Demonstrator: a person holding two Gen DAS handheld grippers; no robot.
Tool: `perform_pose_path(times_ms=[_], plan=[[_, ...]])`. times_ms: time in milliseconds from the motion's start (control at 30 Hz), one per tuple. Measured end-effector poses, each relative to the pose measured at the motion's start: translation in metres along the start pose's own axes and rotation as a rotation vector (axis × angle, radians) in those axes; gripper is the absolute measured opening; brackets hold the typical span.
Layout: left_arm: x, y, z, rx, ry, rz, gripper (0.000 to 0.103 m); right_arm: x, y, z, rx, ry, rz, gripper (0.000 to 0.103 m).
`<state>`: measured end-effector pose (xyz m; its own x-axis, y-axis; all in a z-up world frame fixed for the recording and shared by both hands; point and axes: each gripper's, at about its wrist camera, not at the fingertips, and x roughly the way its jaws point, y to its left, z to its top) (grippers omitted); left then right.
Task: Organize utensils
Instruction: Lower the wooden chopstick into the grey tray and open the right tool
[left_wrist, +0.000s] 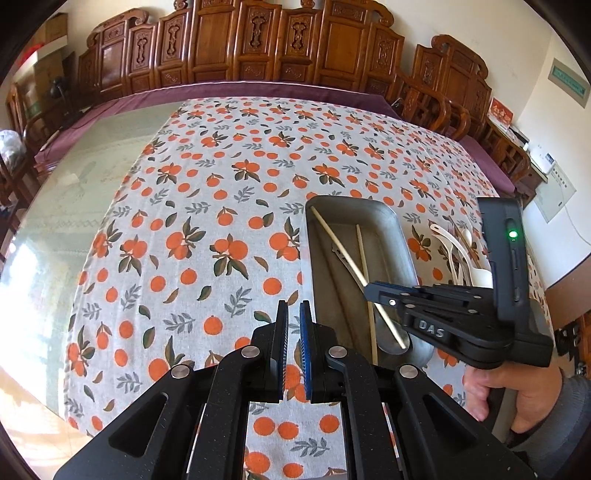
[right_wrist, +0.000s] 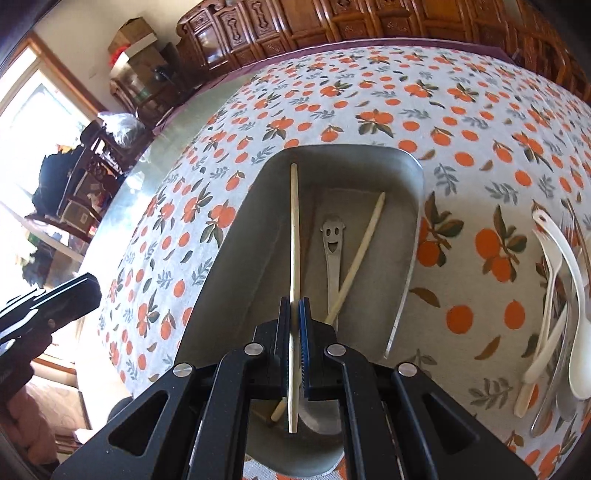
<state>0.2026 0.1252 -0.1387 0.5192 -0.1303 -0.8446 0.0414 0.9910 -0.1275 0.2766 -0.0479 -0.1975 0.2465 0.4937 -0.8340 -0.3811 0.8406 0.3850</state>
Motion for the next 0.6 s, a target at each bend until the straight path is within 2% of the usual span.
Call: perform_pose_path(times_ms=[300,600], plan=[[-0.002,-0.002,-0.001,0.003,-0.003,0.004,0.004,0.000,0.007,0.000,-0.036,-0.019,0.044,0.010],[-0.007,-0.012,0.001,0.011,-0.008,0.004,0.004,-0.027,0.003,0.001,-0.087,-0.079,0.044,0.010]])
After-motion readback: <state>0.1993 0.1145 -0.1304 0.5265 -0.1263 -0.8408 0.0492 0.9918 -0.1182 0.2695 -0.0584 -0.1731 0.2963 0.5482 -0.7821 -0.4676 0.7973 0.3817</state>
